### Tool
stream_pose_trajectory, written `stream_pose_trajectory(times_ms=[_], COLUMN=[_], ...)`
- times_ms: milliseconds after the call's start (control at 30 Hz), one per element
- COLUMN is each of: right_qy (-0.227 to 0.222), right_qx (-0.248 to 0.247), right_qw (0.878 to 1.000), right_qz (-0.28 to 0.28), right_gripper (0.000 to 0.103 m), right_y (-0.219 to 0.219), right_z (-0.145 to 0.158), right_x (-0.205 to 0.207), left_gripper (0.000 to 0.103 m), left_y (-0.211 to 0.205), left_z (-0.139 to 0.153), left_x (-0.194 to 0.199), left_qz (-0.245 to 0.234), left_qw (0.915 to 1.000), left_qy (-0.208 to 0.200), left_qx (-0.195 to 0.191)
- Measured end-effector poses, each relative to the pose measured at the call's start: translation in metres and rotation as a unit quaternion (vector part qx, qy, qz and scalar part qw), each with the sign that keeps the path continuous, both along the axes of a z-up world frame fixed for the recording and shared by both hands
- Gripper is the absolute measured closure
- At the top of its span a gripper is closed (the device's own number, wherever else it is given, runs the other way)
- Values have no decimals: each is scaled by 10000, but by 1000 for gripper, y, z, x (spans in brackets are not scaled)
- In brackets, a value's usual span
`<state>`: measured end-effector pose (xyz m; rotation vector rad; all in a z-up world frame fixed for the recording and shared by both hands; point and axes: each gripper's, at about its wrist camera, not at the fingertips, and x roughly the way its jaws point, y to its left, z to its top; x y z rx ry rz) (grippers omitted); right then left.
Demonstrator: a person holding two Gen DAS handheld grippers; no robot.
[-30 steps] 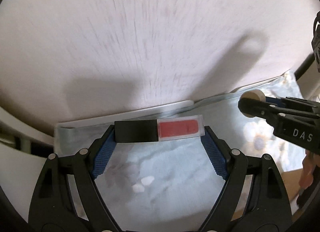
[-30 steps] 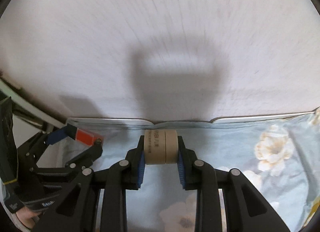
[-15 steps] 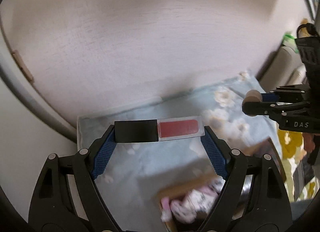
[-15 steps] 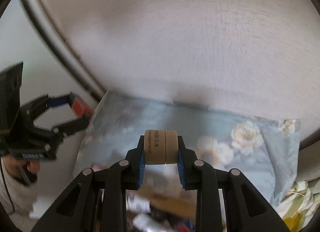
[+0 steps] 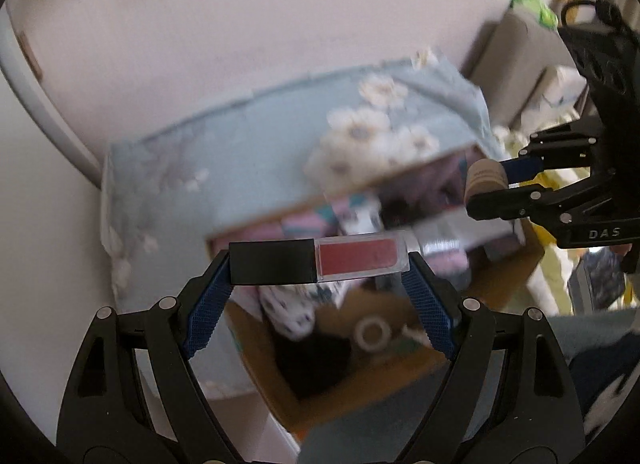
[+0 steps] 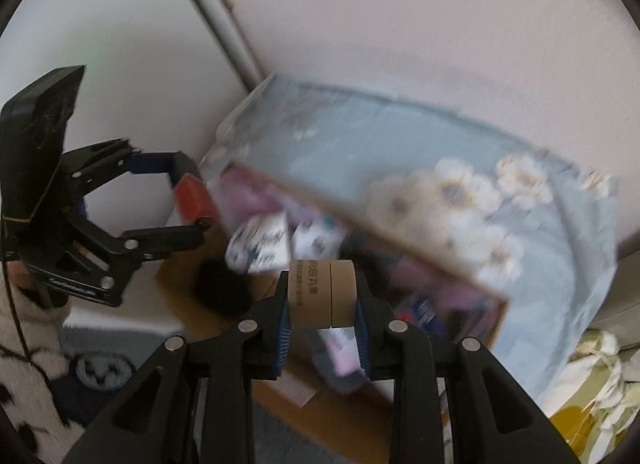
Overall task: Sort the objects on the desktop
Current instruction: 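Carry lipstick with left tool while right tool carries cork jar over box, then open left tool dropping lipstick while right tool releases cork jar into box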
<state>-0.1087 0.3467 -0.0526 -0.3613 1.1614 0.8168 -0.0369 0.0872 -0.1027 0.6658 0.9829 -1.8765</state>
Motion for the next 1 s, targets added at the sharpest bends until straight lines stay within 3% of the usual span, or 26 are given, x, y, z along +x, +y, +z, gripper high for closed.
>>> stream_pose_trajectory(times_ms=[167, 500, 533, 567, 600, 667, 767, 1000], right_qy=[217, 296, 355, 421, 463, 495, 418, 444], right_qx=[-137, -354, -396, -404, -382, -343, -429, -374], right_qw=[9996, 9987, 9984, 9982, 9982, 9982, 9982, 9980], right_qz=[139, 195, 172, 124, 64, -3, -54, -258], right_gripper=[78, 75, 70, 51, 28, 12, 10, 10], right_y=[0, 5, 6, 6, 6, 4, 4, -1], right_z=[-22, -27, -29, -32, -34, -36, -36, -38], right_x=[-17, -23, -22, -21, -21, -21, -21, -21], left_gripper=[20, 20, 20, 16, 4, 0, 0, 0], left_y=[19, 23, 21, 18, 16, 13, 9, 7], left_z=[-15, -19, -22, -25, -28, -34, -38, -34], left_x=[-8, -13, -13, -12, -10, -4, 1, 0], left_qz=[-85, -44, -25, -15, 7, 111, 235, 258], left_qw=[9997, 9995, 9992, 9987, 9980, 9961, 9949, 9962], left_qy=[-122, -120, -88, -12, 80, 293, 217, 41], left_qx=[217, 282, 380, 507, 633, 827, 952, 830])
